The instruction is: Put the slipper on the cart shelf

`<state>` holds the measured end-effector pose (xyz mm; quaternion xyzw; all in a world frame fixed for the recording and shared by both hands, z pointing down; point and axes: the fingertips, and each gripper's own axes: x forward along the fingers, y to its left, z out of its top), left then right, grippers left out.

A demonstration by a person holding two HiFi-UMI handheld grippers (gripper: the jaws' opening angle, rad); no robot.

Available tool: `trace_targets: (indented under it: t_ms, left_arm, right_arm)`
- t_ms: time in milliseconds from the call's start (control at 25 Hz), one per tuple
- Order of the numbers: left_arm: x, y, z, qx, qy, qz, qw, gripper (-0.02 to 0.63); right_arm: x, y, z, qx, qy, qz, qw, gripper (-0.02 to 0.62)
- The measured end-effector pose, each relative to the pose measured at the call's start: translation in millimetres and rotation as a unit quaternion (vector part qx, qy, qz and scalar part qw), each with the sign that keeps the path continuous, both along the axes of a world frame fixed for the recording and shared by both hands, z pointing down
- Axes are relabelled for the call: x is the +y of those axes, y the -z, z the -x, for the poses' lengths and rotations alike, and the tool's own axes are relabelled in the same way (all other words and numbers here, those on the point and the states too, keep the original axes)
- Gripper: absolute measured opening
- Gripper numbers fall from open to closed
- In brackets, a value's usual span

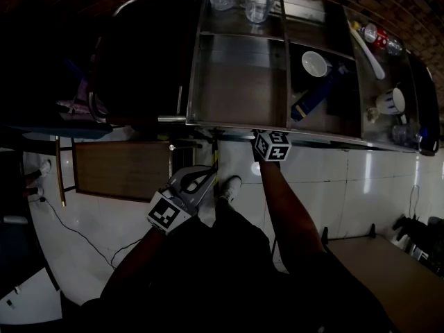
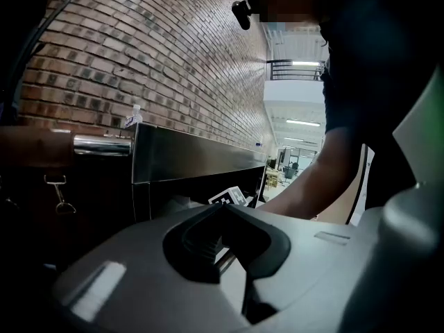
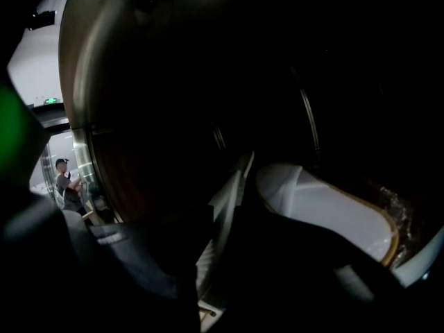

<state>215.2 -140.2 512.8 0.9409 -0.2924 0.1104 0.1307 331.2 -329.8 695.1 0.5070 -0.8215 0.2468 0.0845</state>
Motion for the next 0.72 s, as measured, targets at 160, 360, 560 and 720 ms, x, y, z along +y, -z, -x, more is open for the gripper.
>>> trace_targets:
  t_ms: [160,360,560,720]
  left_arm:
    - [0.0,-1.9,4.7,-0.001,0.006,0.003,1.0000,0.003]
    - [-2.3,1.6,7.5,-0.002,0.011,-0.003,0.9999,0.003]
    - [-5.0,7.1,10.2,0.000,0.017,-0.012,0.9998,0.003]
    - [-2.6,14.3,16.9,0.001,0.022,-0.025,0.9994,0.003]
  right_arm:
    - [1.5,-2.7,-4.0,0.028,-0.014,0.002,0.999,0.136]
    - [1.3,7.2,-15.2,0.076,-0.037,-0.008,0.996,0.276]
    - [8.0,15.6,-28.0,0.086,-0.036,-0.014,0.995,0.293]
    - [29.5,32.0,-32.1,0.088,-0.028,-0.030,0.995,0.293]
